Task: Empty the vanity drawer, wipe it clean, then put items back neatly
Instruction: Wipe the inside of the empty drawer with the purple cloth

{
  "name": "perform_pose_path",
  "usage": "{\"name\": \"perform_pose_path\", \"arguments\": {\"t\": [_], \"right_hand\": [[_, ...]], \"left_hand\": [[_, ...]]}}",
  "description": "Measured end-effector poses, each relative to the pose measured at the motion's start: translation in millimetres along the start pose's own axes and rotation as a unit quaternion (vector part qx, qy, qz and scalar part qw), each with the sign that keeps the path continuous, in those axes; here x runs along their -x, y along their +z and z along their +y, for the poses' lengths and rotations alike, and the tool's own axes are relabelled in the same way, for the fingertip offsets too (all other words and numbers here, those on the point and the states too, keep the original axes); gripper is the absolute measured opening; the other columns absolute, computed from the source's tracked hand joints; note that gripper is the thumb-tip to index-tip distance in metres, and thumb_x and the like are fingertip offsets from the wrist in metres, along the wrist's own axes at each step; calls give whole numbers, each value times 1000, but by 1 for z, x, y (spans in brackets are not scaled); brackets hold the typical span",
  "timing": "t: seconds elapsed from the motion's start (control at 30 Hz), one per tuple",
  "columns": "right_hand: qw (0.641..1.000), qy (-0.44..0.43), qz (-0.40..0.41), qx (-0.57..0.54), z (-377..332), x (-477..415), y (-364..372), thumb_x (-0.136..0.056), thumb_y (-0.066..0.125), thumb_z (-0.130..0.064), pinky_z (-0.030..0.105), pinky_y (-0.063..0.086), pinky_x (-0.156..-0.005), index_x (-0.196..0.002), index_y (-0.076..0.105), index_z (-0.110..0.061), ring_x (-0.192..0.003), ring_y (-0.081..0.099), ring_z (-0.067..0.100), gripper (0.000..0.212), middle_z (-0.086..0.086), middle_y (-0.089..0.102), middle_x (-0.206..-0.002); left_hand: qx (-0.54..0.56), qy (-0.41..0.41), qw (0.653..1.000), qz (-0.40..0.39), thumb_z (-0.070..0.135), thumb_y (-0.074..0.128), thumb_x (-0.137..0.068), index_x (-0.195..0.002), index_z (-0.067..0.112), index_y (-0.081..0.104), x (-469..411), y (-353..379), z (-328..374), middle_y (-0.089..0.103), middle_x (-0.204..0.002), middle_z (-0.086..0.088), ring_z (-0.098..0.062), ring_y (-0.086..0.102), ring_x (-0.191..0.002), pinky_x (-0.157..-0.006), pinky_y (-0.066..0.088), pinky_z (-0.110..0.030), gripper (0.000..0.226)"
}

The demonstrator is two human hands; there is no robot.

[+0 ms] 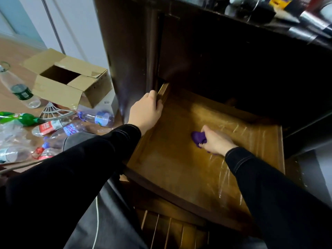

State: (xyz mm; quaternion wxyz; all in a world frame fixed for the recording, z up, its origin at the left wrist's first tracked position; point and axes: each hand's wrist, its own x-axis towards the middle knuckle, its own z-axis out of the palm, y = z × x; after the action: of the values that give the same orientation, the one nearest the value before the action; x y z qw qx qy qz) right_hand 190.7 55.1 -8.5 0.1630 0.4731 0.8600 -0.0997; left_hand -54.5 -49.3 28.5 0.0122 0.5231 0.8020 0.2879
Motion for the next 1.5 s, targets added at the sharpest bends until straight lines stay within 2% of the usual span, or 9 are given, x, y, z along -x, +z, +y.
{"name": "perform_pose_path", "arguments": {"t": [0.13,0.23,0.33,0.5,0.7,0.87,1.2,1.37,1.5], "right_hand": [[987,-101,-127,2,-17,71,17,-91,70,-31,29,51,-55,-110,44,-29,-73,65,17,32,-2,62,-89],[964,-186,-190,23,-21,121,39,-98,56,-9,38,57,-82,-128,54,-23,-101,66,28,33,5,67,-111],[958,-235,-162,43,-19,129,43,-97,56,0,43,55,-95,-134,55,-24,-108,65,25,44,4,66,-122],[989,-143,-33,0,-12,67,19,-89,71,-26,34,58,-81,-105,56,-34,-87,65,14,23,-9,64,-92],[995,4,92,-25,6,-31,-19,-87,74,-37,29,43,-64,-101,58,-30,-77,61,23,23,-3,67,-87],[995,-37,93,27,2,-31,-10,-91,67,-25,32,44,-65,-114,52,-28,-78,54,24,27,0,61,-95],[962,-244,-123,-9,-36,98,41,-92,60,-9,42,59,-81,-134,51,-26,-103,64,24,46,1,61,-114],[968,-244,-67,7,-28,91,41,-90,60,-8,37,58,-76,-128,51,-30,-97,64,20,44,-3,61,-107],[990,-136,40,-16,-13,26,20,-91,68,-24,34,57,-77,-121,53,-35,-90,64,17,35,-6,63,-103]], "left_hand": [[0,-2,1000,0,35,41,-103,-108,14,50,4,-3,2,59,-98,-3,-27,59,-81,-65,37,-34,23],[7,2,1000,-7,34,41,-103,-107,13,49,4,-5,3,59,-98,-4,-29,61,-83,-66,42,-37,23],[6,-8,1000,-13,35,40,-103,-110,14,50,4,-5,2,61,-103,-5,-30,62,-87,-69,44,-37,25],[5,2,1000,-3,37,42,-103,-116,15,52,0,2,-4,63,-107,-6,-30,62,-89,-70,43,-36,28],[2,8,1000,6,38,42,-102,-113,14,51,-3,7,-7,63,-106,-7,-30,62,-90,-72,48,-40,27],[5,3,1000,8,37,43,-101,-110,16,50,-5,7,-7,63,-105,-6,-28,61,-88,-69,41,-36,24],[10,0,1000,-1,37,43,-102,-113,16,51,0,4,-6,63,-107,-5,-24,59,-85,-68,38,-34,25],[10,-1,1000,-5,36,42,-103,-114,16,51,3,1,-3,63,-108,-6,-22,56,-82,-69,37,-34,25],[7,2,1000,-5,36,42,-103,-112,15,51,1,3,-4,63,-107,-6,-29,63,-88,-69,42,-35,25]]}}
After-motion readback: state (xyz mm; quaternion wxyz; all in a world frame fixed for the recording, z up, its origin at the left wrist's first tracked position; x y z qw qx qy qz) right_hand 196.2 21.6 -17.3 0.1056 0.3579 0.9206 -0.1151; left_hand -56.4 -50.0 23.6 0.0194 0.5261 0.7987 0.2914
